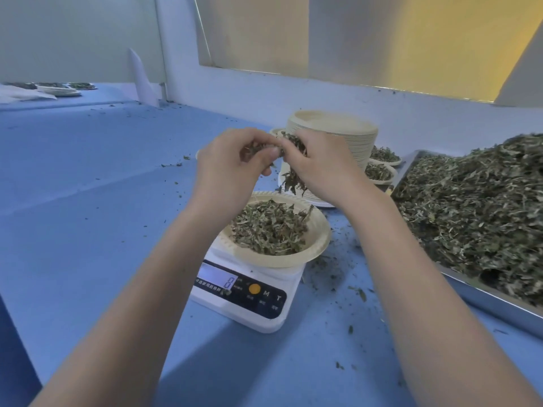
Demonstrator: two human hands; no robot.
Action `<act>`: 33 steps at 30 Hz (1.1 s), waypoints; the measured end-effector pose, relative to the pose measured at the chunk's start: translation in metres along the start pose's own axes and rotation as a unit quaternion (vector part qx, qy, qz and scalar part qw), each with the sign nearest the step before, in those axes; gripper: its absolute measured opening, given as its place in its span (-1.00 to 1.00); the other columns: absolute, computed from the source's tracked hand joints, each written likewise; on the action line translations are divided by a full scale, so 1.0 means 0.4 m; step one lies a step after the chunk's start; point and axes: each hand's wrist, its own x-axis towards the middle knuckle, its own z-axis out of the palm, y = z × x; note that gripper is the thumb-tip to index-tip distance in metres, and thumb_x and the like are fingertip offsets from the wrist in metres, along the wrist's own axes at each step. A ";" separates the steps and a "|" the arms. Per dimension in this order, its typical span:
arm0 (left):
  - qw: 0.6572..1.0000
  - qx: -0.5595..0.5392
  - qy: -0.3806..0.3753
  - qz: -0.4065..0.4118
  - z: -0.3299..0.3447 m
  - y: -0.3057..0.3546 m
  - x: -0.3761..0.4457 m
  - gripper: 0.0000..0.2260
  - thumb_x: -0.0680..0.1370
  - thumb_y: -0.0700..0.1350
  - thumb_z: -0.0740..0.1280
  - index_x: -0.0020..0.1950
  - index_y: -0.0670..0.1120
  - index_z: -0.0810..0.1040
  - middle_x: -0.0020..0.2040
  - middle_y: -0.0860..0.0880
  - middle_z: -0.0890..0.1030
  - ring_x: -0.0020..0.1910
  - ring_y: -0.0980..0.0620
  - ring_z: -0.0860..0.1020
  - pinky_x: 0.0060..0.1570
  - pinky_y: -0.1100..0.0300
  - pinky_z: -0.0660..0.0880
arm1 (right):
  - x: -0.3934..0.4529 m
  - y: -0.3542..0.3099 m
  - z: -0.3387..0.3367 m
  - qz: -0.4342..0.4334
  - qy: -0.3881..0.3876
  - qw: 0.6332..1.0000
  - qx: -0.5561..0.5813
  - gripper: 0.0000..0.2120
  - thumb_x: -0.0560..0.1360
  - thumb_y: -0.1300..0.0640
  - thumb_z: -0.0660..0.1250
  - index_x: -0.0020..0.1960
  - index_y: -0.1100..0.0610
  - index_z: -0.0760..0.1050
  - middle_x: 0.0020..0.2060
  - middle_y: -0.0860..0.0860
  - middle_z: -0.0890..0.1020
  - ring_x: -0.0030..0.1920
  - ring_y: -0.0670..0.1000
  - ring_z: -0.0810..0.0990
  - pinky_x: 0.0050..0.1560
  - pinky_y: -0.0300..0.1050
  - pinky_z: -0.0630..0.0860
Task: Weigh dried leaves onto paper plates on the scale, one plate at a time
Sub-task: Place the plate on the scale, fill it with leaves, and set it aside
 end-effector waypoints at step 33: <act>0.962 0.195 -0.188 0.038 0.251 0.158 -0.028 -0.85 0.52 -0.19 0.27 -0.18 -0.04 0.61 -0.06 0.04 0.65 -0.01 0.01 0.54 -0.26 0.33 0.20 | -0.152 0.168 -0.200 0.078 -0.093 0.987 -0.102 -0.64 0.60 0.06 0.13 -0.24 0.18 0.57 -0.29 0.14 0.64 -0.30 0.11 0.55 -0.22 -0.02 0.48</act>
